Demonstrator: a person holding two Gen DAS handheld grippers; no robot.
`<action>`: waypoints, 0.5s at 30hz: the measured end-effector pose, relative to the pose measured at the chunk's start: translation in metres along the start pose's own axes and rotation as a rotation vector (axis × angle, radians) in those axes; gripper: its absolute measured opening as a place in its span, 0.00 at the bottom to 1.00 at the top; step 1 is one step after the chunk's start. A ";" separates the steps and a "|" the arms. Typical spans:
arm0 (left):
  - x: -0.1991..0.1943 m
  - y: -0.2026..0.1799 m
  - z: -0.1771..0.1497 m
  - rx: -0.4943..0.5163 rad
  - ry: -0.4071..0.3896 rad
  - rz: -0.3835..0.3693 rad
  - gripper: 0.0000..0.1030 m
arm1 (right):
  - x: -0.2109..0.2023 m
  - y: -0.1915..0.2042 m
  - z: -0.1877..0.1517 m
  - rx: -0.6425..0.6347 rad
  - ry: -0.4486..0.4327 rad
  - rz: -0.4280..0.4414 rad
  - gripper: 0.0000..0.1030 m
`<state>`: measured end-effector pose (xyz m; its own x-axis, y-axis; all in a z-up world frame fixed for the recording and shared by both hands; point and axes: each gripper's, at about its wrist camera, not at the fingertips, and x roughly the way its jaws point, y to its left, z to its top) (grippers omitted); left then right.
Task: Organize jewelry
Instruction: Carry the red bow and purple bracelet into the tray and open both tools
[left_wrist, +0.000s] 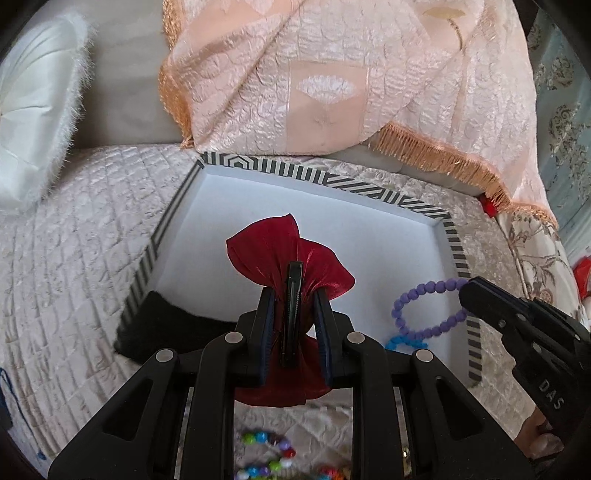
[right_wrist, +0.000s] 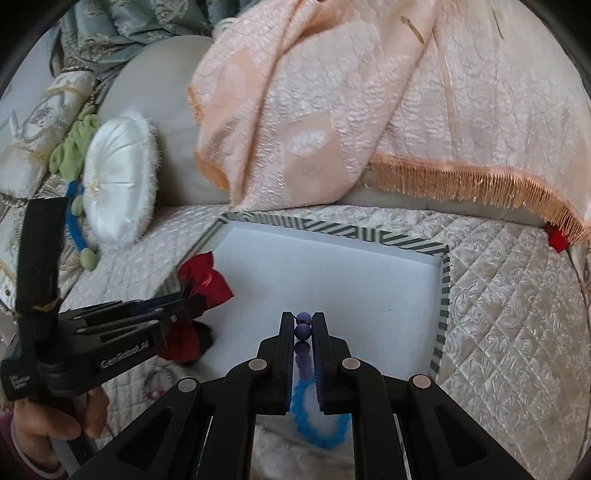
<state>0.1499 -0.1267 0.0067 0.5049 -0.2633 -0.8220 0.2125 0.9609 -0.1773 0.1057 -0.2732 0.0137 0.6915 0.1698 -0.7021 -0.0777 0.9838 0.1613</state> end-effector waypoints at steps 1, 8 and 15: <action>0.006 0.000 0.001 -0.004 0.007 0.002 0.19 | 0.005 -0.004 0.001 0.009 0.005 -0.009 0.08; 0.036 0.007 0.005 -0.020 0.047 0.023 0.19 | 0.037 -0.042 -0.006 0.062 0.059 -0.106 0.08; 0.050 0.012 0.001 -0.019 0.066 0.043 0.19 | 0.050 -0.049 -0.018 0.042 0.093 -0.163 0.08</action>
<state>0.1789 -0.1288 -0.0359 0.4571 -0.2160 -0.8628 0.1759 0.9728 -0.1504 0.1315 -0.3117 -0.0420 0.6232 0.0151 -0.7819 0.0608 0.9958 0.0678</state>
